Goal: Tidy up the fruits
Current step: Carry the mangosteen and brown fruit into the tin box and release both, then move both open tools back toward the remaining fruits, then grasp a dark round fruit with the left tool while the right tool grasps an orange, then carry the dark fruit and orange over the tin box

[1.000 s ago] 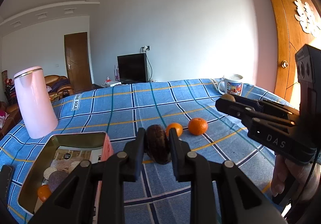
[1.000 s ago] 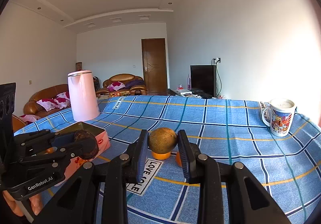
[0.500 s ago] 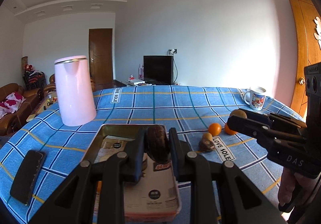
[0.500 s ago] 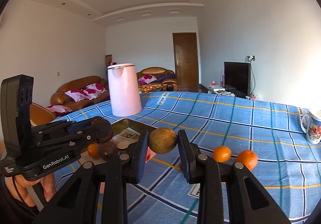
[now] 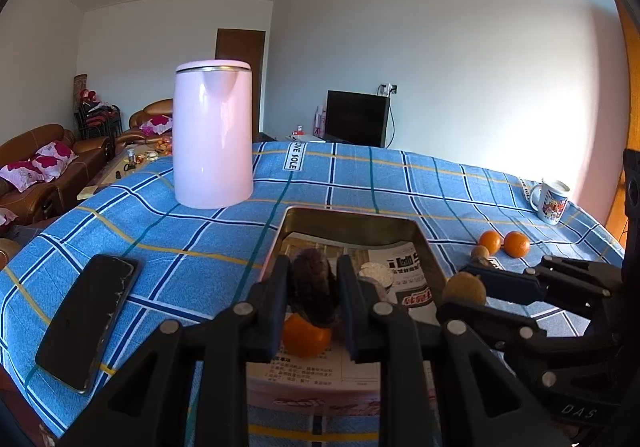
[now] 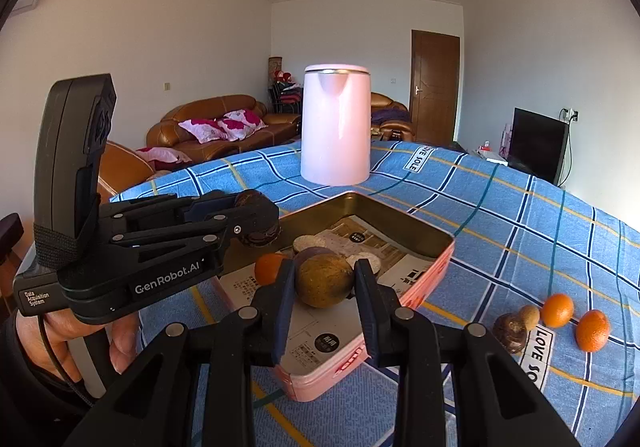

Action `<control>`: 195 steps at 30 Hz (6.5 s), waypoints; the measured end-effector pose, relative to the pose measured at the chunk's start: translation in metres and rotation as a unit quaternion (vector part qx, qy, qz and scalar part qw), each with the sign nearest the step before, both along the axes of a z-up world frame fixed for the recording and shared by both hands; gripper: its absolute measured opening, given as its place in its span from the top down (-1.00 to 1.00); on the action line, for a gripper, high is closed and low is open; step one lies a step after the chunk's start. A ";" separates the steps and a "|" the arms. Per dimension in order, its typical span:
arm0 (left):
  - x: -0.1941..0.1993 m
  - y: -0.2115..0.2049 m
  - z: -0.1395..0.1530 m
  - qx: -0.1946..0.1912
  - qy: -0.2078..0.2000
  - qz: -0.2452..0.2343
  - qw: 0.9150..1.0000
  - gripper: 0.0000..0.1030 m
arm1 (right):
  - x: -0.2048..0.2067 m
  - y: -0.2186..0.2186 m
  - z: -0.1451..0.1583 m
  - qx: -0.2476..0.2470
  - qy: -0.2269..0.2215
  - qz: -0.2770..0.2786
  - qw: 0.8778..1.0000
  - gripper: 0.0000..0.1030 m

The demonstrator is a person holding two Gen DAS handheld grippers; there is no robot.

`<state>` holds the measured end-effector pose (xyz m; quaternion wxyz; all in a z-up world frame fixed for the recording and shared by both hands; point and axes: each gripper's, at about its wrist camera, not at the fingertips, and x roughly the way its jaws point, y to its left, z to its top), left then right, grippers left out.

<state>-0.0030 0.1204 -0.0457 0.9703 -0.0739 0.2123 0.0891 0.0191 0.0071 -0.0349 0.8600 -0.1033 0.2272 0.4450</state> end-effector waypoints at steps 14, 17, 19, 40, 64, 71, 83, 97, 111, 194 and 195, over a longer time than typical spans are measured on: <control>0.009 0.003 -0.012 -0.005 0.025 0.002 1.000 0.34 | 0.013 0.021 -0.026 -0.052 0.050 0.008 0.997 0.06; 0.008 -0.005 -0.005 0.000 0.014 0.002 1.000 -0.06 | 0.012 0.006 -0.020 -0.034 0.042 0.000 0.999 -0.14; 0.008 -0.013 0.002 0.006 0.006 -0.004 1.000 -0.12 | 0.012 -0.010 -0.016 -0.029 0.034 -0.010 0.999 -0.14; 0.117 -0.154 -0.002 0.010 0.097 -0.148 0.984 -0.29 | 0.146 -0.190 -0.026 -0.020 0.112 -0.292 0.950 -0.15; 0.169 -0.164 -0.034 -0.034 0.207 -0.191 0.959 0.21 | 0.153 -0.178 -0.044 -0.041 0.168 -0.261 0.950 0.07; 0.161 -0.164 -0.026 -0.026 0.178 -0.189 0.965 0.21 | 0.141 -0.180 -0.038 -0.028 0.150 -0.262 0.953 0.07; 0.143 -0.164 -0.011 0.003 0.114 -0.172 0.979 0.21 | 0.125 -0.180 -0.023 -0.010 0.093 -0.269 0.959 0.07; 0.124 -0.163 0.000 0.024 0.056 -0.152 0.986 0.21 | 0.107 -0.186 -0.011 0.020 0.038 -0.271 0.962 0.07; 0.110 -0.165 0.007 0.040 0.017 -0.141 0.989 0.21 | 0.089 -0.191 -0.002 0.048 -0.011 -0.271 0.961 0.07; 0.068 -0.032 0.024 0.003 -0.006 -0.029 1.000 0.21 | 0.068 -0.049 0.014 0.040 -0.022 -0.134 0.990 0.06; 0.069 -0.029 0.023 0.002 -0.002 -0.028 1.000 0.21 | 0.069 -0.044 0.012 0.037 -0.020 -0.130 0.991 0.06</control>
